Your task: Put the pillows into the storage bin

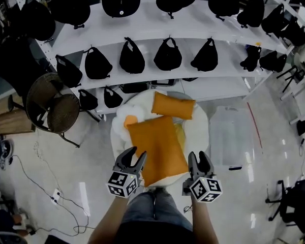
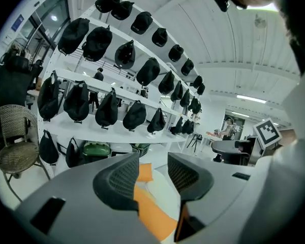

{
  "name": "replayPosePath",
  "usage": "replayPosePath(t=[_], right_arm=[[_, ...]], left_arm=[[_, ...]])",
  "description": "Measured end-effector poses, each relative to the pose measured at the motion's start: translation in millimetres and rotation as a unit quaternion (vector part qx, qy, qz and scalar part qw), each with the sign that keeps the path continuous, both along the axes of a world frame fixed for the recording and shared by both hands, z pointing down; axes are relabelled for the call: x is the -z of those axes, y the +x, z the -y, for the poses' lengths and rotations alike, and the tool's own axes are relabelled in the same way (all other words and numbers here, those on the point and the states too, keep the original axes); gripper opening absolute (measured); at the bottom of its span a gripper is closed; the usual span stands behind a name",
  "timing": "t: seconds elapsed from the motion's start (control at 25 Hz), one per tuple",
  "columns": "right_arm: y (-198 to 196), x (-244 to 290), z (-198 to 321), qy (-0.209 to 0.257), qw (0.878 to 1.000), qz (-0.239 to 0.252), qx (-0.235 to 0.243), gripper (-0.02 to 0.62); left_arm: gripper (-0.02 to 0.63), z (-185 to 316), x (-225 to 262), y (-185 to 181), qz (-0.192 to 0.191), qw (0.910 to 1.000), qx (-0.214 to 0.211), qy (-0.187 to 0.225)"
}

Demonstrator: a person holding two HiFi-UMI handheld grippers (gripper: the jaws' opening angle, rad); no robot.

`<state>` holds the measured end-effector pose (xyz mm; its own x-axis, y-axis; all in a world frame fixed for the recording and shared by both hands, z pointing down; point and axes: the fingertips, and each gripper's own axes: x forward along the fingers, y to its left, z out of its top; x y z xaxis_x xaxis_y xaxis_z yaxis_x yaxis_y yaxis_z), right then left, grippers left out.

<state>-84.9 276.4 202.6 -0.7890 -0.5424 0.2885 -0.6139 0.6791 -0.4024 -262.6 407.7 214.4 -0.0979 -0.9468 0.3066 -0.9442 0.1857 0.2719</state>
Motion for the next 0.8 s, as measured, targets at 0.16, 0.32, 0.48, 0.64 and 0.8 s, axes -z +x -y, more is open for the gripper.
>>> replayPosePath(t=[0.16, 0.32, 0.48, 0.64, 0.8], right_arm=[[-7.4, -7.3, 20.4, -0.012, 1.000, -0.003, 0.012, 0.174], [-15.9, -28.0, 47.0, -0.030, 0.999, -0.012, 0.019, 0.174], [-36.0, -58.8, 69.9, -0.045, 0.997, -0.030, 0.046, 0.174], [-60.0, -103.6, 91.8, -0.056, 0.994, -0.054, 0.075, 0.174], [-83.4, -163.6, 111.0, -0.068, 0.988, -0.083, 0.107, 0.173]], left_arm=[[0.170, 9.0, -13.7, -7.2, -0.005, 0.9997, 0.018, -0.016], [0.175, 23.4, -35.6, -15.9, -0.010, 0.9986, 0.037, -0.037], [0.184, 38.1, -65.6, -29.3, -0.021, 0.9964, 0.057, -0.059], [0.195, 53.2, -108.2, -46.8, -0.035, 0.9932, 0.077, -0.081], [0.206, 67.3, -160.7, -61.7, -0.052, 0.9890, 0.092, -0.104]])
